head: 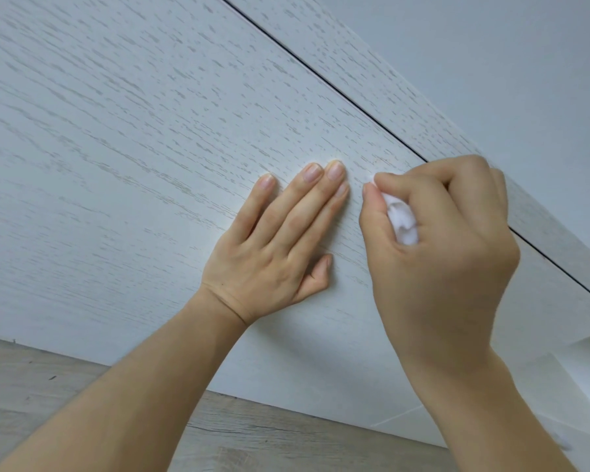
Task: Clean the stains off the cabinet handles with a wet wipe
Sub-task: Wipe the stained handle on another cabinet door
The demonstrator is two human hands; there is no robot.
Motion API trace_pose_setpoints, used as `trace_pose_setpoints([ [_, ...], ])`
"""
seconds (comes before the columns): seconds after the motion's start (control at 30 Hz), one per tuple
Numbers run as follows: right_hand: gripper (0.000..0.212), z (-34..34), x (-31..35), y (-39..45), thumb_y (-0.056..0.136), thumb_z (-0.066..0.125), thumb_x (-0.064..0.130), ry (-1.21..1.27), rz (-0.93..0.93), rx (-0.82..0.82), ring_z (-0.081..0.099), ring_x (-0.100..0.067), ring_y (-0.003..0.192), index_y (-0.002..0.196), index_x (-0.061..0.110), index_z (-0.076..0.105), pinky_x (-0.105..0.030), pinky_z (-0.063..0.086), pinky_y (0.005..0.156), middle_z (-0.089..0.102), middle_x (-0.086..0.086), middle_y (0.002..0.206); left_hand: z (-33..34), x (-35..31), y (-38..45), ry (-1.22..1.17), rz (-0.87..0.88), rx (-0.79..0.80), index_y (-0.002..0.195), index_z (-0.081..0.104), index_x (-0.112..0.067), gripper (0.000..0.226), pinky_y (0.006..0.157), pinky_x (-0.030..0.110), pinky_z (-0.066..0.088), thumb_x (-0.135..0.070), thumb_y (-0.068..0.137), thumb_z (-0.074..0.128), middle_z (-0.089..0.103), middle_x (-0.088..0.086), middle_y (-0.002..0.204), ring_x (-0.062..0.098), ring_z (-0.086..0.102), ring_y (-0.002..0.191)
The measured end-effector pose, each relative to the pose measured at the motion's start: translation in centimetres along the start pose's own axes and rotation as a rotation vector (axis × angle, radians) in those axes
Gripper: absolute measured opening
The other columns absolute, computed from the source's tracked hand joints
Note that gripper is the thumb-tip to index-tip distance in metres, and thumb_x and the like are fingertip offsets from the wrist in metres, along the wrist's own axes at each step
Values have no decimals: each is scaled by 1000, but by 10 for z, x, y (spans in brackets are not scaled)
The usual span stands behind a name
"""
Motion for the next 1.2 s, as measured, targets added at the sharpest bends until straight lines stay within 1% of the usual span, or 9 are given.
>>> trace_pose_setpoints([
  [0.1,12,5,1,1,89,63,4,-16,16,38,47,-25,74,79,2,68,-43,47,58,60,-13,78,0,0,0,-3,1,1,147,29,-4,68,120,38,12,-40,90,35,25,9,151,18,17,145],
  [0.2,12,5,2,-2,90,63,3,-50,-11,63,49,-27,73,79,3,68,-44,46,61,60,-13,79,-1,0,0,-5,2,0,148,28,-3,68,120,38,12,-39,91,35,25,9,151,18,18,145],
  [0.3,12,5,4,-2,89,65,2,-87,-24,79,50,-29,71,78,4,68,-40,41,64,59,-12,79,-1,1,-1,0,1,0,149,25,-2,70,120,38,13,-39,90,35,25,9,151,19,18,145],
  [0.5,16,6,4,-1,89,66,3,-120,-35,181,39,-21,78,73,7,66,-34,31,68,58,-11,85,0,1,0,-2,4,6,149,24,-2,71,120,38,12,-39,90,37,25,9,151,19,17,145],
  [0.57,15,0,2,-4,91,66,7,-36,-13,160,42,-20,80,76,7,69,-34,37,67,60,-10,86,0,1,0,-2,4,5,149,25,-2,70,120,38,13,-39,91,36,25,9,151,19,17,145],
  [0.7,11,-13,-4,-7,92,67,9,52,38,41,53,-23,74,84,4,73,-20,40,68,61,-12,83,0,0,0,-1,9,3,149,24,-2,70,120,38,13,-39,91,36,25,9,151,19,17,145],
  [1.03,11,8,-1,-4,91,67,4,9,-42,13,50,-25,74,81,1,69,-43,47,60,61,-13,79,0,0,0,-3,9,0,150,22,-1,69,120,38,11,-38,92,33,24,9,151,19,16,146],
  [1.13,11,9,-1,-5,90,66,0,-6,-64,20,50,-27,70,79,0,68,-43,47,58,58,-13,75,0,1,0,-7,10,5,149,24,-1,70,120,38,12,-39,92,35,24,9,151,19,17,145],
  [1.2,12,8,-1,-7,91,63,-2,-2,-62,31,47,-24,72,80,1,69,-38,46,60,58,-13,75,-1,2,0,-11,13,5,149,24,-1,70,120,38,12,-39,91,36,24,9,151,19,17,145],
])
Point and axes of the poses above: each hand's wrist, its own y-axis towards the middle knuckle, its own z-axis out of the palm, x = y × z, the point moved 6 cm from there along y, towards the middle knuckle
